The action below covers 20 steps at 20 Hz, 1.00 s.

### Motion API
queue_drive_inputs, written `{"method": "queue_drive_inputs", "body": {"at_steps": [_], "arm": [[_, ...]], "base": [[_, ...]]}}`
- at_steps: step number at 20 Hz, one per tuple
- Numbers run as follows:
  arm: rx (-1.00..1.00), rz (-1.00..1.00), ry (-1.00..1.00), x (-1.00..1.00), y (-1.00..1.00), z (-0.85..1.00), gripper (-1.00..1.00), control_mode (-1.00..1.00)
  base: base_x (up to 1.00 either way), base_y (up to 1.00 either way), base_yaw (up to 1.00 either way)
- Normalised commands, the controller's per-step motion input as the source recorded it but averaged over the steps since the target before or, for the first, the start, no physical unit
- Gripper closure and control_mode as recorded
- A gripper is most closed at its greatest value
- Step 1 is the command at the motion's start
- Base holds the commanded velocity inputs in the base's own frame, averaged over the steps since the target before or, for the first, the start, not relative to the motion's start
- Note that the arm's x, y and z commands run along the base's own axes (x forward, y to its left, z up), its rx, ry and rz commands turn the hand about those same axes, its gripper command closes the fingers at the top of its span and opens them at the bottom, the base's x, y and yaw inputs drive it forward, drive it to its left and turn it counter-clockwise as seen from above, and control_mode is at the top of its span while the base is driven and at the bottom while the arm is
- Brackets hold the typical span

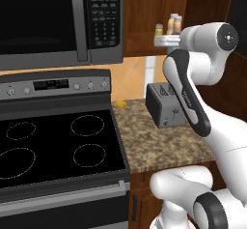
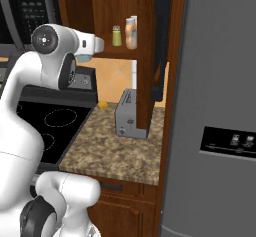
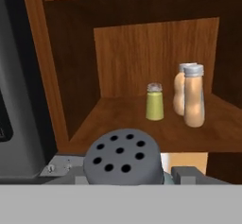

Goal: Put the shaker and condiment bottle from the counter next to their counterparts in the cabinet.

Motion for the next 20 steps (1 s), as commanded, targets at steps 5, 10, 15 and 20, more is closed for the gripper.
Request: {"method": "queue_drive_inputs", "body": {"at_steps": [5,10,15,20], "arm": [[0.03,-0.03,-0.01,0.22,0.00,0.00,1.00,-1.00],[0.03,-0.03,-0.01,0.35,0.00,0.11,1.00,-1.00],[0.01,0.00,-0.01,0.39,0.00,0.07,1.00,-1.00],[0.00,0.00,0.00,0.35,0.00,-0.13,1.00,-1.00]], "base": [[0.00,0.00,0.00],[0.00,0.00,0.00],[0.00,0.00,0.00],[0.00,0.00,0.00]]}}
